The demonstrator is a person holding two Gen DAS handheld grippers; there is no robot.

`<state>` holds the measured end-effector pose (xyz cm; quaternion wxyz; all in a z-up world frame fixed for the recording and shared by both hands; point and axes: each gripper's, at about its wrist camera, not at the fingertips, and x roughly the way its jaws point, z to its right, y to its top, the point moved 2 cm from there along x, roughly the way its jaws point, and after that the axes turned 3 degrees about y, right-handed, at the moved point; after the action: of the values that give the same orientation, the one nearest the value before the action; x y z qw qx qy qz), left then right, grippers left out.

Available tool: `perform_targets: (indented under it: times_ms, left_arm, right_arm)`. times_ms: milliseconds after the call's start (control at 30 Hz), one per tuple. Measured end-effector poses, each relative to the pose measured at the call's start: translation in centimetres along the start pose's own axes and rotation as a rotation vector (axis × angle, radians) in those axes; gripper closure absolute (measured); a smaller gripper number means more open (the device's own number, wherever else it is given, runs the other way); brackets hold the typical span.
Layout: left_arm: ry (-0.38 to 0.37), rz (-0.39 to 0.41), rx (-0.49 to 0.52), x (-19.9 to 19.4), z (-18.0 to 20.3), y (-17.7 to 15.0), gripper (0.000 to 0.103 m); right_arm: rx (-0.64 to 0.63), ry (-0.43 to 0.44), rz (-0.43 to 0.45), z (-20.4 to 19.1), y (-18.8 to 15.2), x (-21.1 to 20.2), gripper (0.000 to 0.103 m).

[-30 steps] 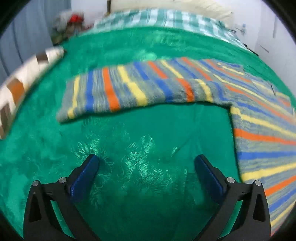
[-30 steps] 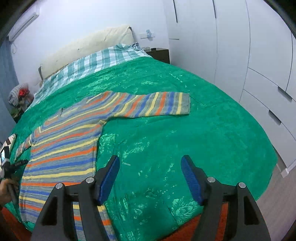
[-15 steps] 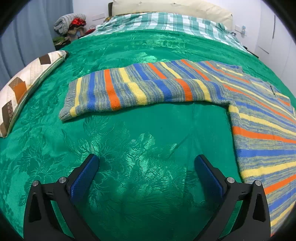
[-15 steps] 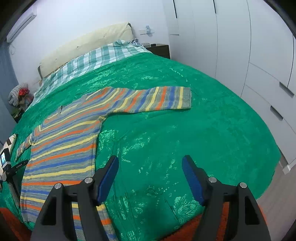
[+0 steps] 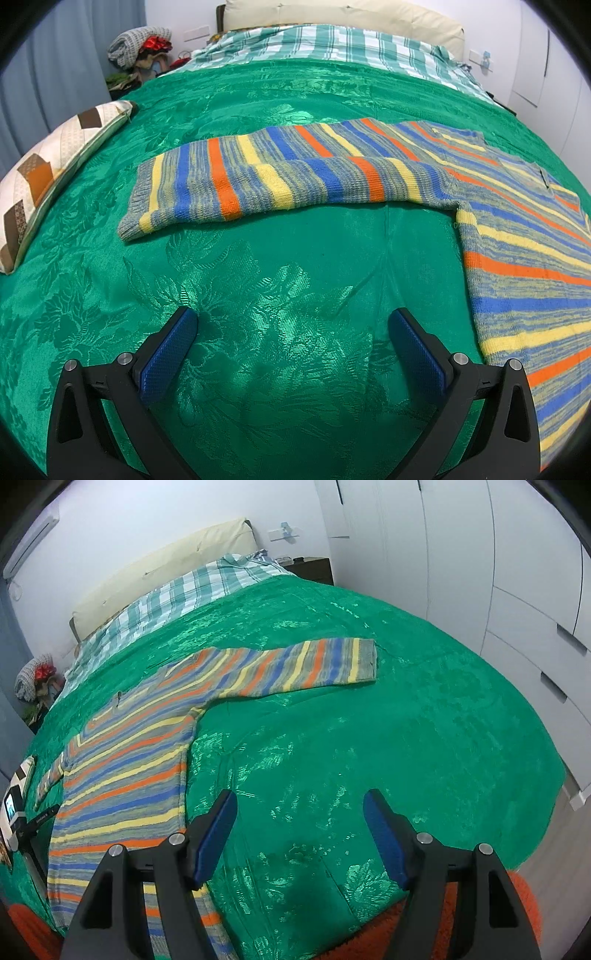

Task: Fold small clothes

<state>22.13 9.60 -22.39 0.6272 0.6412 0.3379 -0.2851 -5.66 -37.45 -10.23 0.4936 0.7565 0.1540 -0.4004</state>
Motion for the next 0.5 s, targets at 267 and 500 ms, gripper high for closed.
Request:
perform_targets:
  times_ms: [267,500]
  left_arm:
    - [0.000,0.000,0.000,0.00,0.00,0.00,0.000]
    - [0.000,0.000,0.000,0.01,0.01,-0.01,0.000]
  right_arm:
    - [-0.003,-0.005,-0.004,-0.16,-0.09,0.02,0.032]
    - [-0.001,-0.006,-0.003,-0.05,-0.12,-0.21,0.032]
